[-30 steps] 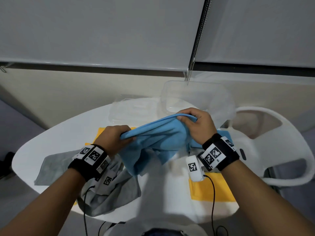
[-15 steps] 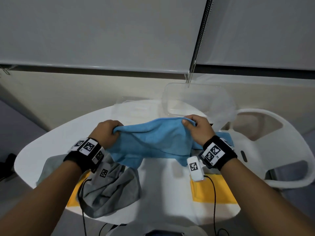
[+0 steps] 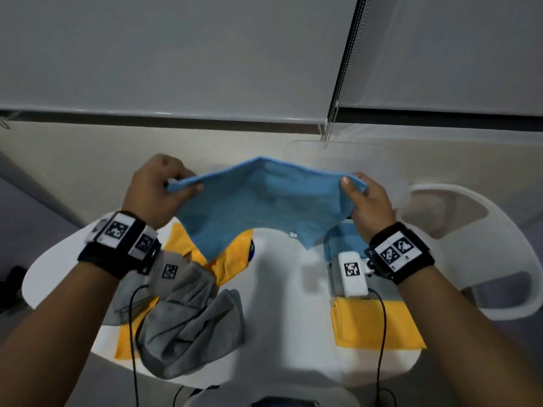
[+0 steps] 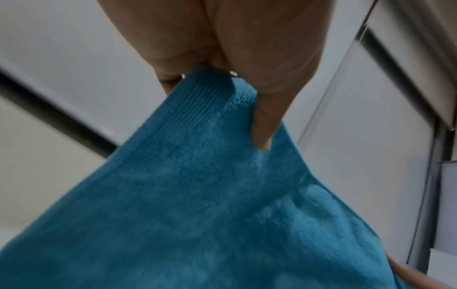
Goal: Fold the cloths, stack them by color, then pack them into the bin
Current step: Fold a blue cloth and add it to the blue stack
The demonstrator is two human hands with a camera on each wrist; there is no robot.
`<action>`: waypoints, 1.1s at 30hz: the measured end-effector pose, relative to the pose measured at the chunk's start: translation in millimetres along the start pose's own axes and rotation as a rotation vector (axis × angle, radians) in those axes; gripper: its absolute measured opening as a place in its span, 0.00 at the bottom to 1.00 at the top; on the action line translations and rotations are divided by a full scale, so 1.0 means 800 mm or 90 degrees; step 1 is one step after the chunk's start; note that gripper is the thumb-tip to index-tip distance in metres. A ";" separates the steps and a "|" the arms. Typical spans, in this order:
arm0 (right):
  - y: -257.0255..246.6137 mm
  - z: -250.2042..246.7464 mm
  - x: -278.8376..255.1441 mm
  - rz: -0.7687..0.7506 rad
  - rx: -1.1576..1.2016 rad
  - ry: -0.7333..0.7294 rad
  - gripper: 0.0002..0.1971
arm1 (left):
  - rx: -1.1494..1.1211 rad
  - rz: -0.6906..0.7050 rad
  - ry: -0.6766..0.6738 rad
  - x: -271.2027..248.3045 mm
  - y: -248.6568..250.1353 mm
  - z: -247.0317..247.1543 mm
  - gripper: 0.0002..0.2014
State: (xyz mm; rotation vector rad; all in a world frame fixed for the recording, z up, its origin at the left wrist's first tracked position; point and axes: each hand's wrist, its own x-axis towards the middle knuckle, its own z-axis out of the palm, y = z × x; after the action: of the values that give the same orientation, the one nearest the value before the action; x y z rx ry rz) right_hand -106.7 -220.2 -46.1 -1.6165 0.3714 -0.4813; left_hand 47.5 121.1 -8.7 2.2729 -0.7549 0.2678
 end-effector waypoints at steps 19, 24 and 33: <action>0.199 0.016 -0.122 0.248 -0.415 -0.422 0.13 | 0.036 -0.278 -0.488 -0.196 -0.133 0.096 0.08; 0.208 0.026 -0.121 0.347 -0.349 -0.294 0.13 | -0.050 -0.285 -0.488 -0.177 -0.123 0.096 0.10; 0.228 0.018 -0.160 0.345 -0.631 -0.495 0.14 | 0.049 -0.254 -0.656 -0.184 -0.143 0.107 0.07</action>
State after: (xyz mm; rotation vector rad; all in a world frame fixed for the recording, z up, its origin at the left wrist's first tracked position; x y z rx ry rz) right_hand -201.6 -161.5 -239.6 -2.3571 0.4493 0.8778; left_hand -5.8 192.6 -193.2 2.4973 -0.7287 -1.1491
